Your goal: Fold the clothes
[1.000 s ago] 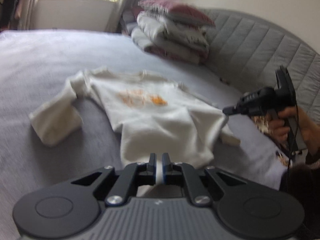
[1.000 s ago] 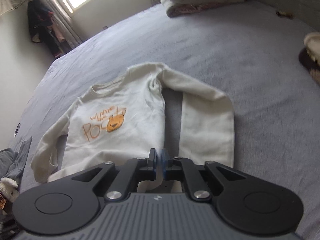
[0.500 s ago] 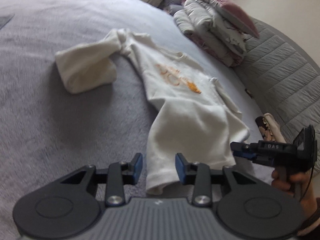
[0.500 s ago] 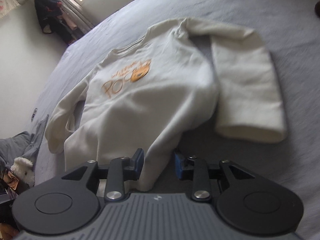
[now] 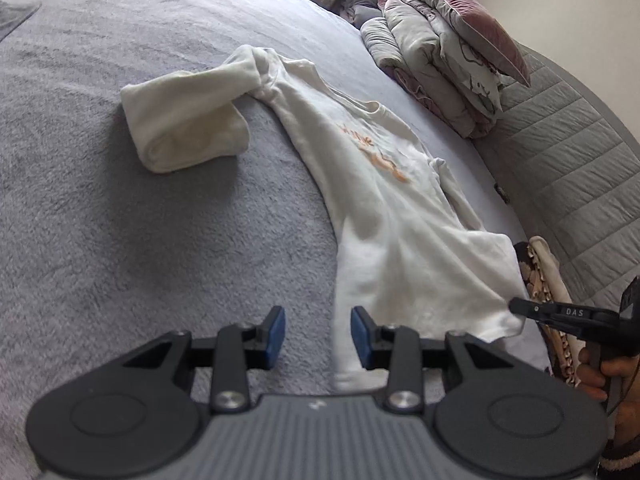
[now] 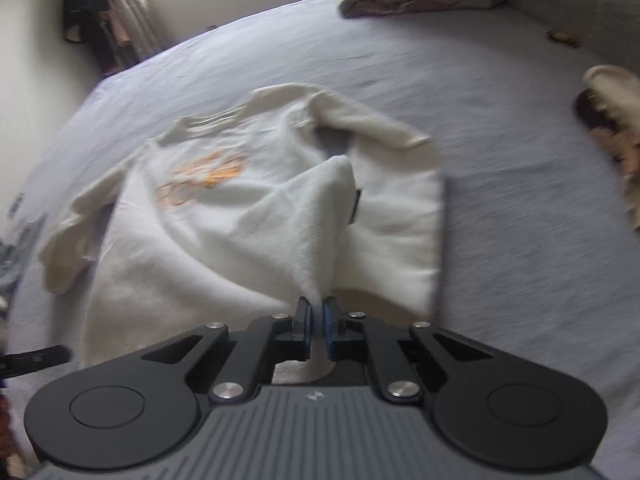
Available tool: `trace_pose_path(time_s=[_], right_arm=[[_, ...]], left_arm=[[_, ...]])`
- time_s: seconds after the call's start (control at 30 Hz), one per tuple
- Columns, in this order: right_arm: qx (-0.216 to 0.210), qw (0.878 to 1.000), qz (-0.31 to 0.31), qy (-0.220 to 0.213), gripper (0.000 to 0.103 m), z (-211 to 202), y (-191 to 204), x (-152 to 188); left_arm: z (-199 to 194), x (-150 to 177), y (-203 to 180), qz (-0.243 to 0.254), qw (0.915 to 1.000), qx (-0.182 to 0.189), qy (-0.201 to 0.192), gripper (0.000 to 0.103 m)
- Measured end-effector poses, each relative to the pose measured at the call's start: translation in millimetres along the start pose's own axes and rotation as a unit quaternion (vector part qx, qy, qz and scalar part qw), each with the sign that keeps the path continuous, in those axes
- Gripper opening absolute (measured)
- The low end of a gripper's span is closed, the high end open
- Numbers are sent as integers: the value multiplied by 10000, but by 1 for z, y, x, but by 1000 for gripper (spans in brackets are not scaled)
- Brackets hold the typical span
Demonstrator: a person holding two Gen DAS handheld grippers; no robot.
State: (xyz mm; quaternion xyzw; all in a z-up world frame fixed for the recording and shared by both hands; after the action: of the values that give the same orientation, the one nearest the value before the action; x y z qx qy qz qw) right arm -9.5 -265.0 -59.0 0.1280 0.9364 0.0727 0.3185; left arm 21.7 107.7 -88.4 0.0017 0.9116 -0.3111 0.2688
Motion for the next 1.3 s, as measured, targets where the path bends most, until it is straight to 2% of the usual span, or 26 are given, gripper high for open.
trace_pose_path(time_s=[0.2,0.47,0.67,0.83,0.9,0.93,0.97,1.03,1.1,1.3], right_arm=[[589,9982,11,-72,7,20,-26,-2],[556,9982,125,-192,8,40,-32,9],[330,9984,399,-240,8,38,-37,11],[321,9985,357,-266,8,38,-34,11],[321,9985,357,-274,8,39,-34,12],[315,9984,369,-276,8,39,-35,11],[306,9984,386,-277,8,39,-35,11],[277,9984,417,-275,8,38,-36,12],[258,9987,356,-239,8,34,-35,12],[94,9997,-211,-4,4,4,-15,12]], left_arm=[[11,7,0,-153,9998,52,147,37],[26,12,-7,-646,9968,383,273,35],[41,23,-17,-1272,9867,856,535,34],[58,27,-22,-1452,9840,917,476,26],[64,28,-22,-1564,9821,943,454,16],[67,29,-21,-1630,9812,926,459,7],[69,29,-21,-1709,9801,898,461,6],[66,28,-22,-1824,9790,825,394,4],[54,27,-25,-1708,9832,613,193,4],[5,24,-28,-1497,9878,341,-255,4]])
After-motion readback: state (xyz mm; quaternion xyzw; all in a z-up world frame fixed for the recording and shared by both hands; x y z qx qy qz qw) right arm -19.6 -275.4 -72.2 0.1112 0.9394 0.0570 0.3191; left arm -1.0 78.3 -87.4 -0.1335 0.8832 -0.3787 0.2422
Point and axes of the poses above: each gripper's, at about its wrist camera, not at the fingertips, and z roughly the way its jaws point, y to its left, x to its underside, the point moved 6 cm from there along z, roughly the way its jaws point, and after that the axes turned 1 degree about y, right-handed, at the moved point
